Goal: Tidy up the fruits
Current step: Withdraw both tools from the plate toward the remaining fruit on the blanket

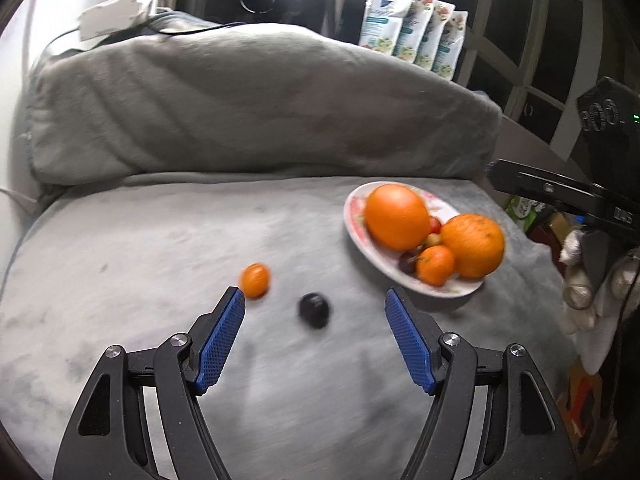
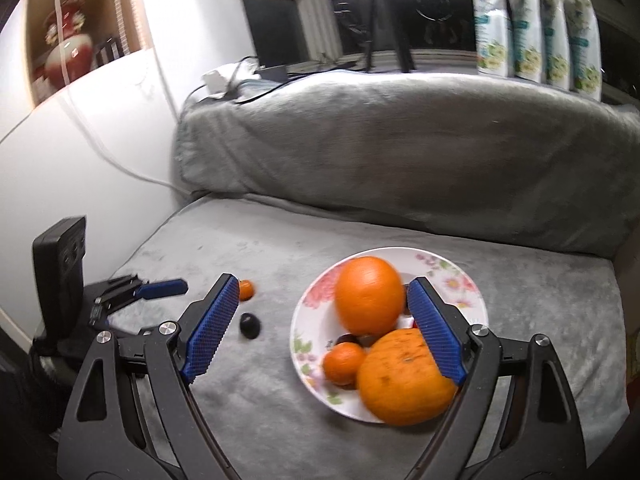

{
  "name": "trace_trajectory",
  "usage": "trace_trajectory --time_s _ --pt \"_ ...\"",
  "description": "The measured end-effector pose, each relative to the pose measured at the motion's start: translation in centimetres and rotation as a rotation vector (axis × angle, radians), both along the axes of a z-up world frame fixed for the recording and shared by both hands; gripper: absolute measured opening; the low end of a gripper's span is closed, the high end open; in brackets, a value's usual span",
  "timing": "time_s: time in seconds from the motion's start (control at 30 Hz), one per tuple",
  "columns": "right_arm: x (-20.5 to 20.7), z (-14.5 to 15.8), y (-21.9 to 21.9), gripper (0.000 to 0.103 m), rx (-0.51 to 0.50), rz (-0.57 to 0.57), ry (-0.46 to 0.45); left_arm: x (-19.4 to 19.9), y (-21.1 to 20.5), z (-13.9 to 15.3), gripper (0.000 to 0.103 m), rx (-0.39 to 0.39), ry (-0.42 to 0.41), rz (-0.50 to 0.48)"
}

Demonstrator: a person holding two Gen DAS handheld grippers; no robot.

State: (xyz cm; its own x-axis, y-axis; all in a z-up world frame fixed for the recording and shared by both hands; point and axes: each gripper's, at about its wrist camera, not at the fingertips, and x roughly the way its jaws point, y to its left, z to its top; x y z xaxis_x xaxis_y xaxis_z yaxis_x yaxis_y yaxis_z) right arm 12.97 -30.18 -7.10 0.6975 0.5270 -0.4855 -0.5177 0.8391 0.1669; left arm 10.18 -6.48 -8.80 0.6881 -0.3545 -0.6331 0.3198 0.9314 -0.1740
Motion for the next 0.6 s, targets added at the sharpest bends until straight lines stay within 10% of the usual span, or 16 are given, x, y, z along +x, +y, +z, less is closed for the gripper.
trace_trajectory --time_s 0.37,0.6 --pt "-2.2 -1.7 5.1 0.089 -0.103 0.107 -0.024 0.8 3.2 -0.7 0.072 0.007 0.018 0.046" --pt "-2.2 -3.6 7.4 0.077 -0.115 0.144 0.023 2.5 3.7 -1.6 0.051 0.002 0.069 0.032"
